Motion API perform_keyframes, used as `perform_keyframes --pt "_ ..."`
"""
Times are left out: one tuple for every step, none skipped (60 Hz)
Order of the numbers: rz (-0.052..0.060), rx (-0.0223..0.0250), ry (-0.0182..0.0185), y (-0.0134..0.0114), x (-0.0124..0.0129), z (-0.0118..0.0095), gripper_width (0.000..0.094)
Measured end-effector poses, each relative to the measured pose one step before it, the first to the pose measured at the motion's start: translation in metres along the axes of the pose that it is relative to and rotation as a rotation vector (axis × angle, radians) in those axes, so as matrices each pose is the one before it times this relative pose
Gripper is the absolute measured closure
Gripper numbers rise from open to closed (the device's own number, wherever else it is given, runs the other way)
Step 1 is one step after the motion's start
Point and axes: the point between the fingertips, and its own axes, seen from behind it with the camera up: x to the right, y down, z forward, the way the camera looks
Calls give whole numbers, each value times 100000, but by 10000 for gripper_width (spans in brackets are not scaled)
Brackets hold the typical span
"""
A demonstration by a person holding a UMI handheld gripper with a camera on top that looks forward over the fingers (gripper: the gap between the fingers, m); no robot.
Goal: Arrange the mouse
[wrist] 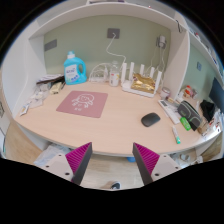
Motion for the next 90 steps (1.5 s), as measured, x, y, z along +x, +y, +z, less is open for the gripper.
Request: perform_keyframes --pt "359 -44 1091 248 851 453 102" --pt "331 -89 1082 249 826 451 105" --pt "370 -116 981 211 748 480 104" --pt "357 -12 816 181 745 471 105" --pt "384 116 662 92 688 522 106" --pt "416 242 629 40 662 531 104" --pt "337 408 608 -28 695 534 103" --pt "313 448 551 -42 639 575 106" --pt "237 383 441 -61 622 595 106" --pt "225 435 286 -89 547 620 107" --pt "153 450 175 -88 523 630 109" --pt "154 464 142 -94 489 648 107" --pt "175 364 235 -78 510 637 104" --pt "232 340 225 -103 495 666 106" --pt "192 455 129 -135 415 637 104" --pt "169 594 -38 -195 362 668 103" --pt "120 641 -128 -215 333 644 103" --pt "112 603 -150 -203 333 635 101" --pt "209 475 -99 -184 345 643 102" --pt "291 373 -21 -178 323 646 101" --pt "348 203 21 -154 326 611 101" --pt "469 59 -26 -114 297 627 101" --pt "572 3 -152 -106 287 562 102" --pt "733 36 -174 -141 241 568 102" --pt "834 43 -114 -146 217 564 103" --pt "946 17 -36 -171 247 572 105" --pt "1016 15 66 -170 280 547 106" --pt "958 -282 -352 -234 227 396 102" --pt "1020 -97 -260 -176 148 490 103" --pt "996 -97 -408 -192 136 411 101" --pt "940 -27 -369 -212 122 400 97" --pt "824 -12 -306 -222 152 382 94" --pt "733 -79 -153 -180 200 385 93" --pt "639 -129 -13 -167 195 388 94" --pt "534 -255 -63 -125 183 355 93" --pt "510 -321 -49 -132 170 349 93" --pt "157 587 -381 -442 450 436 94" --pt "51 482 248 -278 73 209 94" --pt "229 194 435 -264 -26 298 95" --pt "128 -73 -129 -187 17 261 96" --pt "283 -198 -374 -191 -37 242 95" --pt "208 144 -520 -265 -71 224 98" --pt "171 168 -487 -257 -63 260 99" --pt "214 63 -398 -229 -60 257 99" --pt "221 42 -408 -200 -106 230 98" --pt "66 44 -491 -191 -14 263 97" --pt "-149 47 -356 -183 -129 267 98" --pt "-360 68 -160 -173 -208 189 102" --pt "-530 59 -143 -138 -140 217 107" --pt "-580 44 -124 -126 -144 243 112" --pt "-684 83 -75 -125 -164 228 118" --pt "-722 163 -16 -134 -145 215 123" --pt "-736 144 25 -96 -158 199 128" --pt "-726 141 140 -110 -126 185 137" --pt "-756 78 316 -76 -102 173 147" --pt "-747 12 398 -56 -87 164 154" --pt "-706 49 310 -55 -30 120 161" --pt "-777 -102 745 -60 -44 141 172" --pt "-700 -128 895 -34 -1 125 188" --pt "-729 -110 723 -37 -16 97 205" --pt "-111 390 -96 -115 -130 73 229" --pt "126 -173 -24 -2 -160 75 258" --pt "316 -76 -170 -29 -148 63 291" --pt "188 6 62 -45 -68 62 328" --pt "-89 -128 406 -18 13 38 348" --pt "-191 68 258 -63 -27 34 387" --pt "-233 -4 152 -25 -62 38 447" --pt "-235 -55 -19 -8 -60 9 456" --pt "-209 -67 360 -2 8 -8 459" --pt "-156 -235 219 17 -19 -12 468" --pt "-244 -115 96 15 49 51 474" --pt "-198 -295 136 3 -23 -25 480" --pt "-185 -241 77 10 -2 -4 489" --pt "45 -240 -29 4 -17 -12 494" --pt "159 -328 41 17 -7 -26 505" --pt "204 -254 48 8 13 -3 508" --pt "208 -197 187 -9 -4 25 520" --pt "139 -300 387 19 64 -6 530" --pt "93 -268 576 6 78 -29 533" --pt "-173 -192 668 -11 94 -31 547" --pt "-409 -239 706 -8 90 -27 550" --pt "-571 -212 724 -17 84 -37 558" --pt "-350 -249 903 -28 107 -62 562" --pt "-280 -100 643 -45 71 -115 570" --pt "100 37 808 -140 72 -137 570" --pt "149 128 840 -115 83 -152 570" --pt "315 30 885 -199 107 -178 570" --pt "496 123 931 -290 103 -237 571" --pt "643 320 950 -406 108 -304 571" --pt "764 564 1016 -500 101 -335 570"
